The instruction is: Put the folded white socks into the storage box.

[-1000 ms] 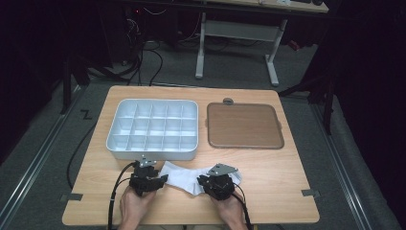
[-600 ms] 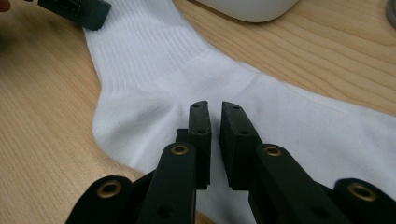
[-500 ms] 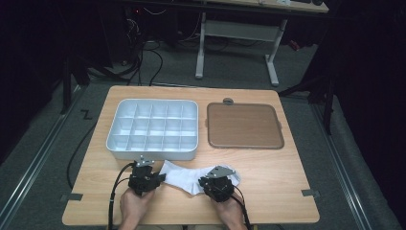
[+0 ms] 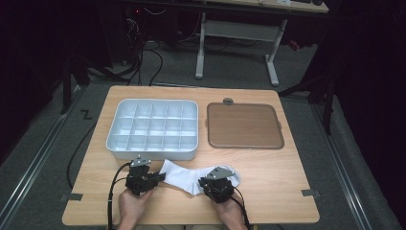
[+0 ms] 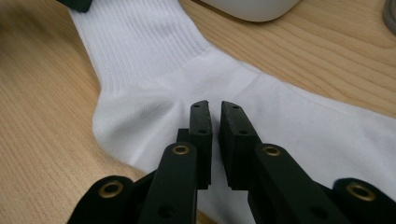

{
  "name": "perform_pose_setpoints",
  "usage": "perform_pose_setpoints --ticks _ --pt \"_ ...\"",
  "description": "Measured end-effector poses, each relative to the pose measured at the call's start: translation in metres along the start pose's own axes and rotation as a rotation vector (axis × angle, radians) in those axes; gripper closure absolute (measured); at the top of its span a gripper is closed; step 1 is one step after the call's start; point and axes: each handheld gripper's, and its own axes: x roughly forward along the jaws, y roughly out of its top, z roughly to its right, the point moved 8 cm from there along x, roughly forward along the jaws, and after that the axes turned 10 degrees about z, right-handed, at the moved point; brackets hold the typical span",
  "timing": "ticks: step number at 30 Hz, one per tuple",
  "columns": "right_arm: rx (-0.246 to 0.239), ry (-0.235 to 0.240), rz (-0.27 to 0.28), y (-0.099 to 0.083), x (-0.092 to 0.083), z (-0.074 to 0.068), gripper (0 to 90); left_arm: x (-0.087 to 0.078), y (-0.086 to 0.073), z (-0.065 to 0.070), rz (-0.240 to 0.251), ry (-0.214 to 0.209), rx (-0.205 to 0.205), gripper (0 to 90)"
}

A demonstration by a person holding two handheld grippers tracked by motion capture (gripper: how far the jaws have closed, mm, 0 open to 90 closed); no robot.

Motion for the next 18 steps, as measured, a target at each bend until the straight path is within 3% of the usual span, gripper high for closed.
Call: perform_pose_setpoints --ticks 18 --pt "-0.021 0.013 -0.009 0.003 0.004 -0.008 84.7 -0.018 0.028 0.041 0.025 -0.136 -0.017 80.6"
